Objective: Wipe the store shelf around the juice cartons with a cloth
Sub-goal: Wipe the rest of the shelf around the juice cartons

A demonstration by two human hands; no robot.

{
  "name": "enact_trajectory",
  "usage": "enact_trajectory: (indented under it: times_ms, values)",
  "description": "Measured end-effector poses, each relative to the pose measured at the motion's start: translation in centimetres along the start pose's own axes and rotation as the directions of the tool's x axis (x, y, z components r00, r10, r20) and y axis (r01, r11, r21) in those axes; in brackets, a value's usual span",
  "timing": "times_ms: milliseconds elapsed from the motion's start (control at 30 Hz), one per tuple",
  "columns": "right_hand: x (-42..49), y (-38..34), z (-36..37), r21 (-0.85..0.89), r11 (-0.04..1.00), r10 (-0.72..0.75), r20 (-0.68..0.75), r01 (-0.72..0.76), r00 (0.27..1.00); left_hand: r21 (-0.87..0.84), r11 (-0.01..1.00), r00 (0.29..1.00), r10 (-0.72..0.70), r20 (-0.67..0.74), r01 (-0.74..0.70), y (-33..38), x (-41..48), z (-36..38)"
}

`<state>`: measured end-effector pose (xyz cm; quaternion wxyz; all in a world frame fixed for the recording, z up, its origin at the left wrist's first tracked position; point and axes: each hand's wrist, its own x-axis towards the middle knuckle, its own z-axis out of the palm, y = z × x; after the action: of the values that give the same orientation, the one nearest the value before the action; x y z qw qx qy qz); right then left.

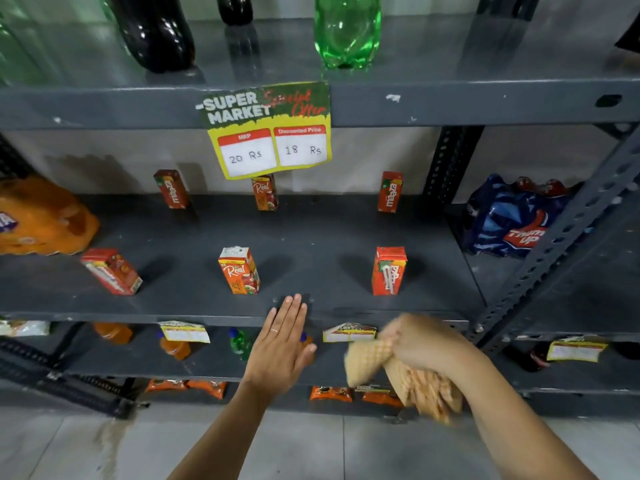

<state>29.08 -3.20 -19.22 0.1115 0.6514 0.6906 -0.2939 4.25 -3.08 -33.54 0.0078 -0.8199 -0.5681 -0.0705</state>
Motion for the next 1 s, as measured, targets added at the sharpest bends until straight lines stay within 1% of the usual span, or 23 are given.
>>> enact_trajectory:
  times_ms: [33,67,133,200,233,300,333,367,400,467,567,600,633,667,700,733,767,800,833,867,900,967,1000]
  values:
    - [0.9,-1.4,-1.1,-0.01,0.998,-0.057,-0.108,0.056,0.993,0.005,1.0,1.0,-0.023,-0.004,0.023,-0.8,-0.8,0.1]
    - [2.3,-3.0,-2.4,-0.018,0.994,-0.105,-0.233,0.103,0.967,0.016,0.999,0.999,-0.04,-0.005,0.04,-1.7,-1.6,0.2]
    - [6.4,-6.2,-4.8,0.016,0.987,-0.137,-0.435,0.16,0.89,0.075,0.997,0.999,-0.036,0.013,0.035,-3.5,-2.8,0.3]
    - [10.7,-9.0,-6.1,0.003,0.984,-0.146,-0.544,0.176,0.826,0.16,0.987,0.999,0.015,0.05,-0.023,-4.6,-3.2,0.0]
    - [12.7,-10.2,-6.1,-0.033,0.987,-0.148,-0.544,0.155,0.826,0.192,0.98,0.998,0.036,0.061,-0.047,-5.0,-3.2,-0.1]
    - [15.5,-11.2,-5.1,-0.047,0.994,-0.105,-0.44,0.094,0.892,0.223,0.972,0.996,0.063,0.064,-0.076,-5.2,-3.1,-0.4]
    - [16.5,-11.3,-4.1,-0.072,0.996,-0.084,-0.368,0.061,0.926,0.225,0.971,0.996,0.073,0.058,-0.084,-5.3,-3.2,-0.4]
    - [17.0,-11.3,-3.0,-0.125,0.991,-0.079,-0.316,0.041,0.945,0.216,0.972,0.995,0.082,0.049,-0.09,-5.4,-3.2,-0.4]
    - [16.9,-11.4,-2.0,-0.191,0.981,-0.098,-0.285,0.043,0.953,0.2,0.975,0.995,0.087,0.042,-0.094,-5.5,-3.3,-0.3]
    - [15.7,-11.4,0.2,-0.288,0.952,-0.184,-0.277,0.101,0.943,0.163,0.981,0.995,0.096,0.037,-0.101,-5.9,-3.4,0.0]
    - [11.0,-10.7,4.0,-0.289,0.938,-0.276,-0.291,0.191,0.916,0.135,0.982,0.991,0.13,0.026,-0.133,-6.8,-3.7,0.6]
    - [9.0,-10.4,5.5,-0.271,0.938,-0.291,-0.284,0.214,0.914,0.117,0.983,0.99,0.138,0.023,-0.14,-7.3,-3.9,0.6]
    - [7.1,-10.1,7.0,-0.251,0.938,-0.302,-0.245,0.24,0.921,0.097,0.985,0.99,0.141,0.015,-0.142,-8.0,-4.3,0.6]
    - [5.5,-10.0,8.2,-0.208,0.941,-0.306,-0.174,0.268,0.936,0.078,0.987,0.99,0.138,-0.001,-0.138,-9.0,-4.8,0.6]
    - [4.5,-9.9,8.8,-0.133,0.955,-0.278,-0.086,0.265,0.957,0.057,0.99,0.991,0.129,-0.023,-0.127,-10.2,-5.3,0.6]
    - [3.9,-9.9,8.6,-0.021,0.977,-0.213,-0.002,0.213,0.977,0.035,0.993,0.992,0.114,-0.049,-0.112,-11.4,-5.9,0.5]
    - [3.5,-10.0,7.6,0.115,0.985,-0.135,0.066,0.127,0.989,0.018,0.995,0.993,0.097,-0.074,-0.096,-12.8,-6.4,0.3]
    - [3.5,-10.2,6.3,0.237,0.97,-0.073,0.067,0.056,0.995,0.006,0.997,0.993,0.078,-0.094,-0.078,-14.4,-7.1,0.2]
    - [3.7,-10.2,4.8,0.319,0.947,-0.027,-0.008,0.028,1.0,-0.002,0.998,0.993,0.056,-0.108,-0.056,-16.1,-7.7,0.1]
    - [4.2,-10.3,3.3,0.38,0.924,0.016,-0.121,0.032,0.993,-0.007,0.999,0.993,0.036,-0.116,-0.037,-18.0,-8.4,0.0]
    - [4.7,-10.5,1.7,0.394,0.919,0.069,-0.25,0.036,0.966,-0.008,1.0,0.993,0.02,-0.115,-0.021,-19.8,-8.9,-0.1]
    - [6.5,-11.3,-0.4,0.321,0.947,0.181,-0.483,-0.019,0.857,0.009,1.0,0.996,0.011,-0.084,-0.01,-22.7,-9.6,-0.3]
    - [7.5,-12.0,-0.8,0.271,0.959,0.224,-0.55,-0.082,0.804,0.027,0.999,0.998,0.029,-0.059,-0.027,-23.8,-9.8,-0.2]
